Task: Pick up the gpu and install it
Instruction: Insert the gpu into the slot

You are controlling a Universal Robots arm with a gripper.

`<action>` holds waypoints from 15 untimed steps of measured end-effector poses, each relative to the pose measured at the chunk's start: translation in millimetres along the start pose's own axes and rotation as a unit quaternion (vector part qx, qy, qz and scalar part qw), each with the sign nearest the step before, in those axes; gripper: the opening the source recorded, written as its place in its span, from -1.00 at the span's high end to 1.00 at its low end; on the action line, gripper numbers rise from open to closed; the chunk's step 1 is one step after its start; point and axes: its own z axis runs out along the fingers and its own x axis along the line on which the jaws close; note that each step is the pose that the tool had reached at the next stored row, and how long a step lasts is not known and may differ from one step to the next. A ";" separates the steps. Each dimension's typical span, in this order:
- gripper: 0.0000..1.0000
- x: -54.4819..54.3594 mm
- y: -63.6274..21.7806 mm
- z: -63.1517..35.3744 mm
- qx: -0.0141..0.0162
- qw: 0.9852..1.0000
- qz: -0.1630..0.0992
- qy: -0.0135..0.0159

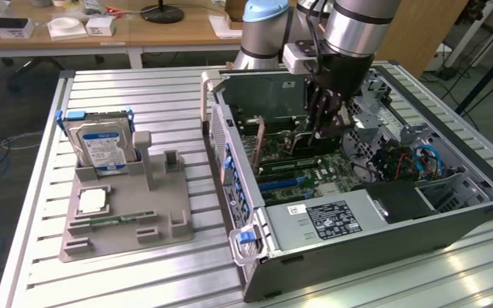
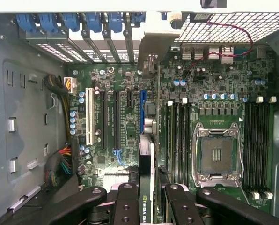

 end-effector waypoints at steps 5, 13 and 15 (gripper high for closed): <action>0.47 -0.1 -0.1 5.8 0.000 1.000 0.000 0.001; 0.47 -0.3 0.0 20.0 0.000 1.000 -0.001 0.001; 0.47 -0.3 0.8 23.2 0.000 1.000 -0.001 0.002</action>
